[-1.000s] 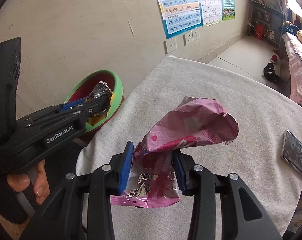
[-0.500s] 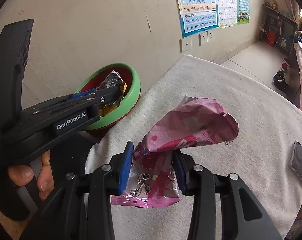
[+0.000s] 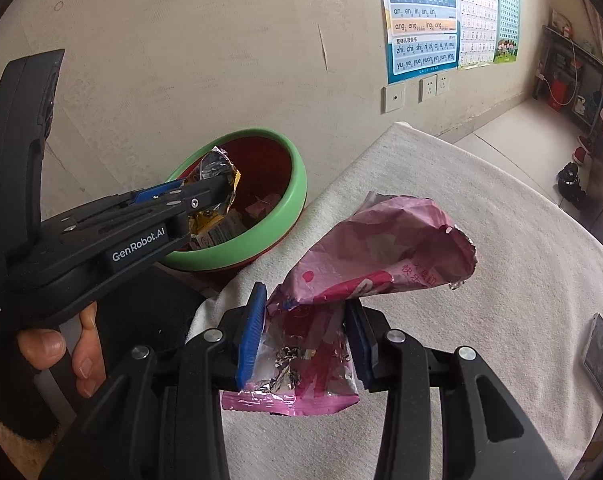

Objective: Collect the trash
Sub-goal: 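Carry the yellow wrapper over the bin with the left gripper while the right carries the pink foil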

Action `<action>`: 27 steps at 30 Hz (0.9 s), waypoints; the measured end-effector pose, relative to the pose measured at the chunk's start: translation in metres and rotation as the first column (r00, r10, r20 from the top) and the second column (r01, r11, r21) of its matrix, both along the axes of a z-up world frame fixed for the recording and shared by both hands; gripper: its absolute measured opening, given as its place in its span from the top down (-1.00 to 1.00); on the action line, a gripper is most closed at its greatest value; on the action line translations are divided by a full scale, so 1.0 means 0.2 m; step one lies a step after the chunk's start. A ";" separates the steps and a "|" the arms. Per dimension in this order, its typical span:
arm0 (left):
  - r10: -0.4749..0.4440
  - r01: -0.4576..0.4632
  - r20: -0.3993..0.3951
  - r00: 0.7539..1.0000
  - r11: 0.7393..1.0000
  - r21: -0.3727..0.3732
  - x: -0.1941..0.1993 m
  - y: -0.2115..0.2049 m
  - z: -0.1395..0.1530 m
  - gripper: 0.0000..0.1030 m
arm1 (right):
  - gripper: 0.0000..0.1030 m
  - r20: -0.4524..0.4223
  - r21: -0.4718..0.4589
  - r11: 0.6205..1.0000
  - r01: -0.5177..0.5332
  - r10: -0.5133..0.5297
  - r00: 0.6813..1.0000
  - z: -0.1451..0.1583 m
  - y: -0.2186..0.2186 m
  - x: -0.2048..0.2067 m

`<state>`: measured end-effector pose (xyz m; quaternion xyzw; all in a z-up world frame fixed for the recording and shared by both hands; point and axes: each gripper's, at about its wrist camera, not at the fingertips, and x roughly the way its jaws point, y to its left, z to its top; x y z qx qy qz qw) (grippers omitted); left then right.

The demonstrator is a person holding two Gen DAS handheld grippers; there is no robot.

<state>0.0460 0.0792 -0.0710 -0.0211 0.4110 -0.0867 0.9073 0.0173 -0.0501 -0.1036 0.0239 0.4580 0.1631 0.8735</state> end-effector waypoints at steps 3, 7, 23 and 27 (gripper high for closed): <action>0.027 -0.027 -0.003 1.000 1.000 -0.002 0.00 0.05 0.00 0.41 | 0.26 0.006 -0.006 1.000 -0.015 0.015 1.000 0.01 0.03 0.01; 0.049 -0.049 0.002 0.999 0.999 -0.007 0.00 0.10 0.00 0.41 | 0.26 0.012 -0.016 0.999 -0.034 0.035 0.999 0.03 0.08 0.02; 0.088 -0.088 0.008 0.996 0.996 -0.011 0.01 0.18 -0.01 0.41 | 0.26 0.017 -0.049 0.996 -0.077 0.078 0.997 0.04 0.18 0.06; 0.116 -0.116 0.013 0.993 0.993 0.009 0.03 0.25 -0.01 0.41 | 0.25 0.018 -0.056 0.994 -0.089 0.090 0.996 0.04 0.18 0.06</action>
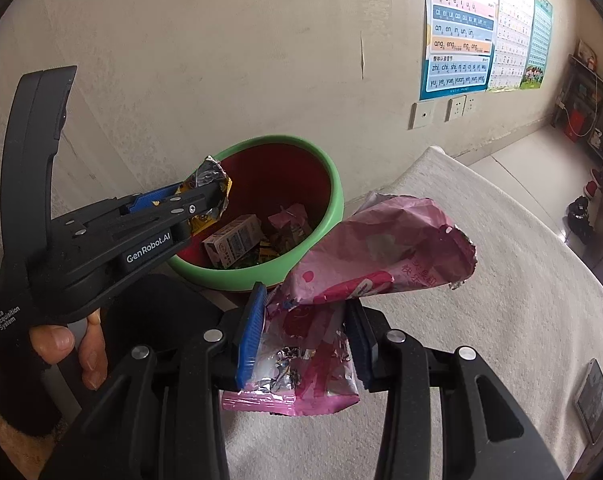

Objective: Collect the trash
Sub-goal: 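Carry the yellow wrapper over the bin with the left gripper while the right carries the pink foil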

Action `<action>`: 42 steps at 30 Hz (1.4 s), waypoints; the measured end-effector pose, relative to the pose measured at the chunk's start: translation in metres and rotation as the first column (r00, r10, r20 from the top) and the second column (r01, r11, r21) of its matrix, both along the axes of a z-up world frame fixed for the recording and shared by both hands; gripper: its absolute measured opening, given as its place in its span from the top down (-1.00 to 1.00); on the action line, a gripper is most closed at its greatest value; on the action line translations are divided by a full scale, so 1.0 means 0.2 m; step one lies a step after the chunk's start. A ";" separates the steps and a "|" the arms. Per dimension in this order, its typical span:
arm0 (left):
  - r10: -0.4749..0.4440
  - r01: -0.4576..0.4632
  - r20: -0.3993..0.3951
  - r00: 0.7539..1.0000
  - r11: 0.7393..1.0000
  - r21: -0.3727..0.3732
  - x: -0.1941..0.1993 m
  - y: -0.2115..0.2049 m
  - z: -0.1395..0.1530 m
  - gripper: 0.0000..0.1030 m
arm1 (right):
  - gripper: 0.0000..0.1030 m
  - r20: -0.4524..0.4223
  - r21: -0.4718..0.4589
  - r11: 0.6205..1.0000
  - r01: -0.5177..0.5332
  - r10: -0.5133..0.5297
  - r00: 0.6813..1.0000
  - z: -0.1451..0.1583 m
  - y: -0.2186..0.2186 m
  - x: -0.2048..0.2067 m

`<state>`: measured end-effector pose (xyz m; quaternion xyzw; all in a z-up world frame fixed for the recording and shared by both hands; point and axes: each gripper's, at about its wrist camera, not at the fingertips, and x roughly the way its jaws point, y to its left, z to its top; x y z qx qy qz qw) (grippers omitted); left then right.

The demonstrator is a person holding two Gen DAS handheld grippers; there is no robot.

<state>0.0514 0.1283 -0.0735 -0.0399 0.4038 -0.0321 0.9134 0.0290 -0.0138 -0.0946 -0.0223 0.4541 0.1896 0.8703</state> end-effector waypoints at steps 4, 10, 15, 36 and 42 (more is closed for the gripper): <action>0.022 -0.022 -0.008 1.000 1.000 -0.004 0.03 0.06 0.00 0.41 | 0.25 -0.001 -0.009 1.000 -0.015 0.015 1.000 0.00 0.02 0.00; 0.047 -0.047 -0.014 0.999 0.999 -0.008 0.04 0.14 -0.01 0.41 | 0.25 -0.003 -0.020 0.999 -0.034 0.033 0.999 0.00 0.07 0.03; 0.056 -0.056 -0.018 0.998 0.998 -0.011 0.05 0.17 -0.02 0.41 | 0.25 -0.007 -0.024 0.999 -0.037 0.036 0.999 0.00 0.10 0.05; 0.079 -0.079 -0.024 0.997 0.997 -0.003 0.10 0.26 -0.03 0.40 | 0.25 -0.018 -0.036 0.998 -0.055 0.054 0.998 -0.03 0.17 0.10; 0.079 -0.079 -0.017 0.997 0.997 0.003 0.13 0.27 -0.02 0.40 | 0.24 -0.009 -0.045 0.997 -0.065 0.064 0.998 -0.02 0.19 0.10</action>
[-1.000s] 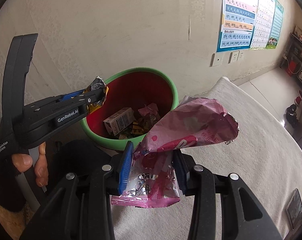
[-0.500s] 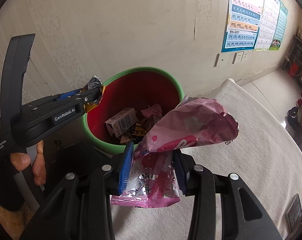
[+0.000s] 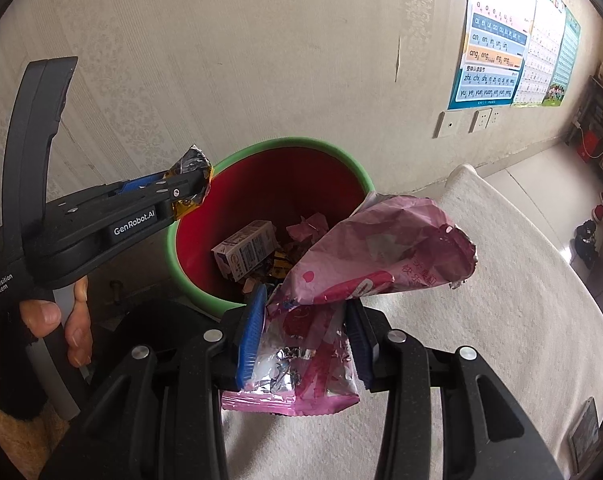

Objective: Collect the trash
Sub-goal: 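Carry the yellow wrapper over the bin with the left gripper while the right carries the pink foil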

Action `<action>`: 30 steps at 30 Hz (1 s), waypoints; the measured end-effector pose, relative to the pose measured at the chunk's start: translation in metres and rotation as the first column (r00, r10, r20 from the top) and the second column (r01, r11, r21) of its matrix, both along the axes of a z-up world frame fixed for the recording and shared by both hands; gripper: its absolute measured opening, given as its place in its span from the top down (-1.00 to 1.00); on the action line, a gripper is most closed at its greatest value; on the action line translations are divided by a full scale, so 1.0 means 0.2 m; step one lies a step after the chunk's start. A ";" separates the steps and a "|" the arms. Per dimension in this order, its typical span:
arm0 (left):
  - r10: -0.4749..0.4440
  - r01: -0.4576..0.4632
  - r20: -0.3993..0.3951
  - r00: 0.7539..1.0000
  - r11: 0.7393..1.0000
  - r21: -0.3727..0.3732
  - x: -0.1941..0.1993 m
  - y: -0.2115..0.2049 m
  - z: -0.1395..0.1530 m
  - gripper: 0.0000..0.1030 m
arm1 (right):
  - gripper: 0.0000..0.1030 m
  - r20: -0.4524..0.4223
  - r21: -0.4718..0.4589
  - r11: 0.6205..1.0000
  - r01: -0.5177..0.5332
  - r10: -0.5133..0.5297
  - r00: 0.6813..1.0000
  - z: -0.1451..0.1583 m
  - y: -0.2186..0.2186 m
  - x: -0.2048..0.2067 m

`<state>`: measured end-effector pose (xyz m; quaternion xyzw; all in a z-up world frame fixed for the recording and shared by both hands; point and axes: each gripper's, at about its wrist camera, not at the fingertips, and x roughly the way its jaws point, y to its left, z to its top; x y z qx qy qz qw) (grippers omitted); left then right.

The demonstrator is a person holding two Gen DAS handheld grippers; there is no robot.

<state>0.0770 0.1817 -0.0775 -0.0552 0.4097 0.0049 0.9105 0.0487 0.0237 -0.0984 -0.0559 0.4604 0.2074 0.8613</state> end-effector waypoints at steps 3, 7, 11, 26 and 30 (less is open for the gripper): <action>-0.003 0.003 0.002 1.000 1.000 0.004 0.01 0.00 0.00 0.40 | 0.24 0.005 -0.005 1.000 -0.004 0.004 1.000 0.00 0.02 0.01; 0.001 -0.001 -0.001 1.000 1.000 -0.003 0.04 0.01 -0.01 0.40 | 0.24 0.014 -0.014 1.000 -0.011 0.011 1.000 0.01 0.04 0.03; 0.008 -0.008 -0.010 1.000 1.000 -0.012 0.06 0.01 -0.02 0.40 | 0.24 0.015 -0.026 0.999 -0.019 0.019 1.000 0.01 0.07 0.05; -0.003 0.002 -0.044 0.999 1.000 -0.021 0.16 0.03 -0.07 0.40 | 0.24 0.017 -0.044 0.999 -0.027 0.027 0.999 0.00 0.13 0.13; -0.016 0.015 -0.057 0.998 1.000 -0.019 0.20 0.02 -0.08 0.40 | 0.24 0.018 -0.048 0.998 -0.032 0.033 0.999 0.00 0.15 0.14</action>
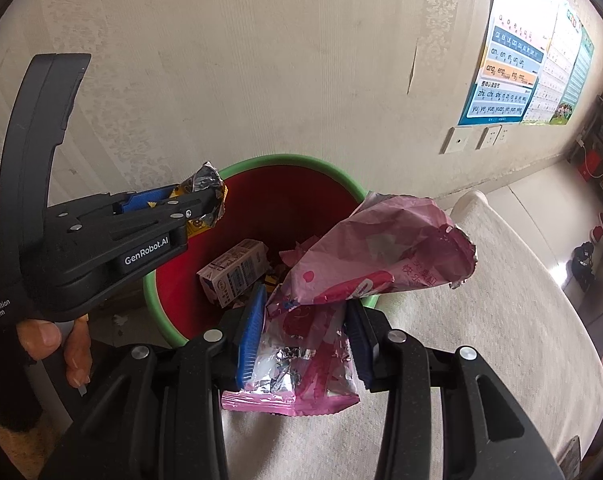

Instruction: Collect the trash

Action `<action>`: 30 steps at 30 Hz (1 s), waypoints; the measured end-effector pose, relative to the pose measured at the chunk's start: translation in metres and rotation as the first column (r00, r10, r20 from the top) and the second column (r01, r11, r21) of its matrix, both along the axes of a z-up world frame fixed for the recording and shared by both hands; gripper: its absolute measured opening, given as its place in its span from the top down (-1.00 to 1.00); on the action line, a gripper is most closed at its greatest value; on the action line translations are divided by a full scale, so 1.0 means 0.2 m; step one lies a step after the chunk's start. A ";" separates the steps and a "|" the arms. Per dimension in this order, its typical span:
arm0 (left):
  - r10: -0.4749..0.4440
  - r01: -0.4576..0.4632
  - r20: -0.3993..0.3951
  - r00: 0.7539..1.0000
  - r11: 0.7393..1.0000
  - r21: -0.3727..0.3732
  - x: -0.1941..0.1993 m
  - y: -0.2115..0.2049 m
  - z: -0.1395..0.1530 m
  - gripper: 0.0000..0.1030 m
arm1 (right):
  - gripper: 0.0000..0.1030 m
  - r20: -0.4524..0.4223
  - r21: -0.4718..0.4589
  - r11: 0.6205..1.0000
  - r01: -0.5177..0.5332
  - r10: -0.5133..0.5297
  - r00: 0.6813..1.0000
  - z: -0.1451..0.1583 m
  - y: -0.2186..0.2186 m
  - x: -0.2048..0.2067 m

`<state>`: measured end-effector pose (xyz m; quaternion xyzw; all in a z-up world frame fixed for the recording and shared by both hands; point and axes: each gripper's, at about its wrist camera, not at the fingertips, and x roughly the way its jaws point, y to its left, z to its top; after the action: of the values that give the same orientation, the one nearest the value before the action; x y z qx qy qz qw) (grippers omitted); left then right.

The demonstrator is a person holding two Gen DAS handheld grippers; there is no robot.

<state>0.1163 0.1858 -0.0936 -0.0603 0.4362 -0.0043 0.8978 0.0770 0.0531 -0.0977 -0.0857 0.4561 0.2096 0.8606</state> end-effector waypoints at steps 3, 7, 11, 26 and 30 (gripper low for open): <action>-0.009 0.009 -0.004 1.000 1.000 0.006 0.02 -0.01 0.00 0.40 | 0.24 0.003 -0.003 1.000 -0.004 0.004 1.000 0.00 0.02 0.01; -0.011 0.011 -0.022 1.000 1.000 0.002 0.04 -0.01 -0.03 0.40 | 0.24 0.004 -0.006 1.000 -0.008 0.008 1.000 0.00 0.03 0.02; 0.006 -0.006 -0.035 0.999 1.000 0.002 0.06 0.01 -0.04 0.37 | 0.24 0.002 -0.002 1.000 -0.014 0.014 1.000 0.00 0.04 0.03; 0.088 -0.089 0.047 0.995 0.996 0.013 -0.06 -0.05 0.05 -0.33 | -0.44 0.112 0.141 0.989 0.038 -0.054 0.992 0.17 -0.21 -0.14; 0.064 -0.067 0.142 0.988 0.998 0.017 -0.18 -0.21 0.16 -0.47 | -0.67 0.164 0.220 0.970 0.103 -0.141 0.976 0.26 -0.46 -0.25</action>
<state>0.0813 0.1433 -0.0618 -0.0643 0.3693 0.0255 0.9267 0.0266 -0.0388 -0.0447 0.0156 0.3568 0.1947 0.9136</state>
